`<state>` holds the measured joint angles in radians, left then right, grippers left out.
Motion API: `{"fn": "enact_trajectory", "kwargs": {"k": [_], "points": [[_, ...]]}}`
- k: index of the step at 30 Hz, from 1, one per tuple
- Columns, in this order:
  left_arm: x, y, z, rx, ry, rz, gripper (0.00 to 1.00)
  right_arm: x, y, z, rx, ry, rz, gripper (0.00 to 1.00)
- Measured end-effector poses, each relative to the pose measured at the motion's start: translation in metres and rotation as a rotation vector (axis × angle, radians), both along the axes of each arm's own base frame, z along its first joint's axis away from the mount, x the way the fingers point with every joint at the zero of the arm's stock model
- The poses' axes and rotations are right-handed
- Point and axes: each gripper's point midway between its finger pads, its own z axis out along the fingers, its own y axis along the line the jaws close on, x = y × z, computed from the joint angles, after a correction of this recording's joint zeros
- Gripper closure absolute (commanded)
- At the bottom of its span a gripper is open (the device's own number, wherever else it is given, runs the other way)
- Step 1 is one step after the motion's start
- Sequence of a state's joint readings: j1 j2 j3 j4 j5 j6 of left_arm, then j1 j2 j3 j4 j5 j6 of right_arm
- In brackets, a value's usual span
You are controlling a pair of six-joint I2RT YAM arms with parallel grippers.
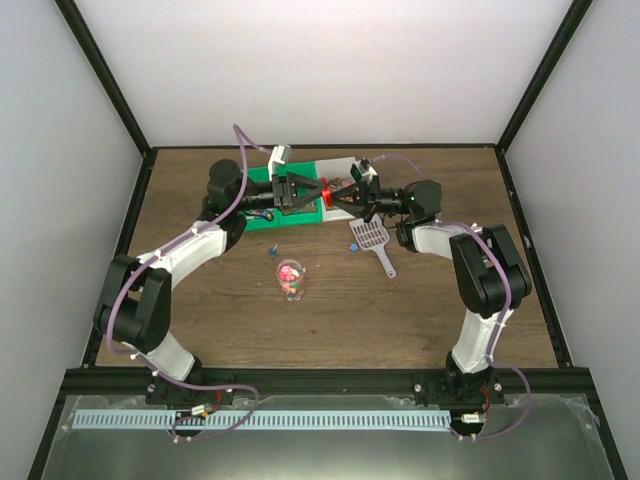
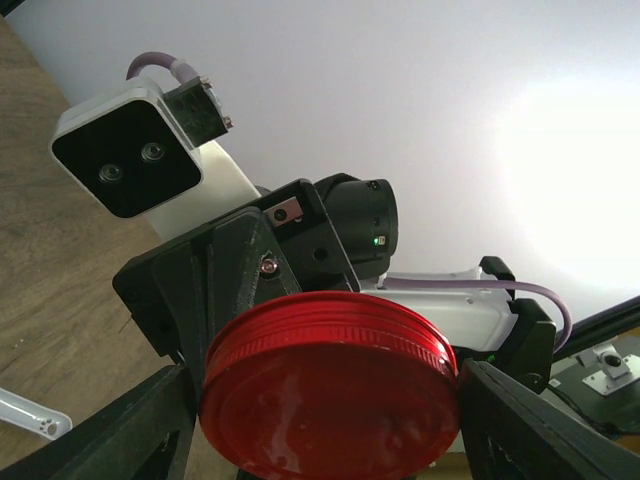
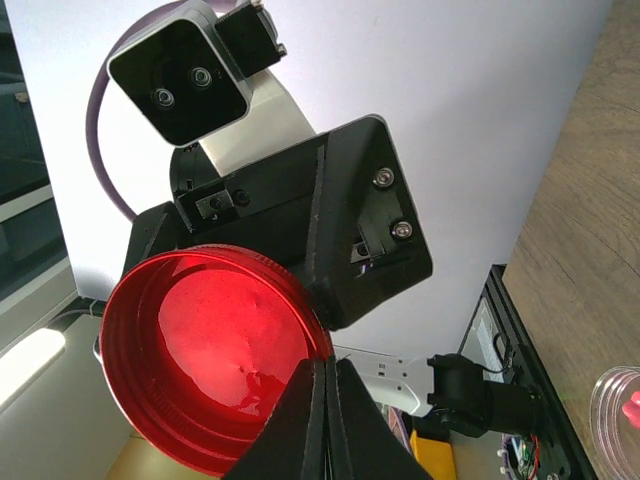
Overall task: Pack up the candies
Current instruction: Pick up the bottle lid at the center of the board.
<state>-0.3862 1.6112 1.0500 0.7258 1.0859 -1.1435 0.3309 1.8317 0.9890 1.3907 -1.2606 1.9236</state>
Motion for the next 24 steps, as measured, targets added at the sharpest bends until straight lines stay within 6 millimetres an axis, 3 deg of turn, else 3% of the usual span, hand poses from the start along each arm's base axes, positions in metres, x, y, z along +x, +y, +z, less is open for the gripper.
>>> {"fn": "enact_trajectory", "kwargs": {"k": [9, 16, 24], "points": [[0.000, 0.000, -0.002, 0.001, 0.006, 0.001, 0.32, 0.001, 0.000, -0.003, -0.006, 0.011, 0.004, 0.99], [0.000, 0.000, -0.005, 0.005, 0.016, 0.002, 0.32, 0.001, 0.001, -0.004, -0.008, 0.017, 0.005, 0.74], [0.000, 0.001, -0.012, 0.012, 0.034, 0.010, 0.30, 0.004, -0.003, -0.002, 0.001, 0.026, -0.010, 0.70]]}}
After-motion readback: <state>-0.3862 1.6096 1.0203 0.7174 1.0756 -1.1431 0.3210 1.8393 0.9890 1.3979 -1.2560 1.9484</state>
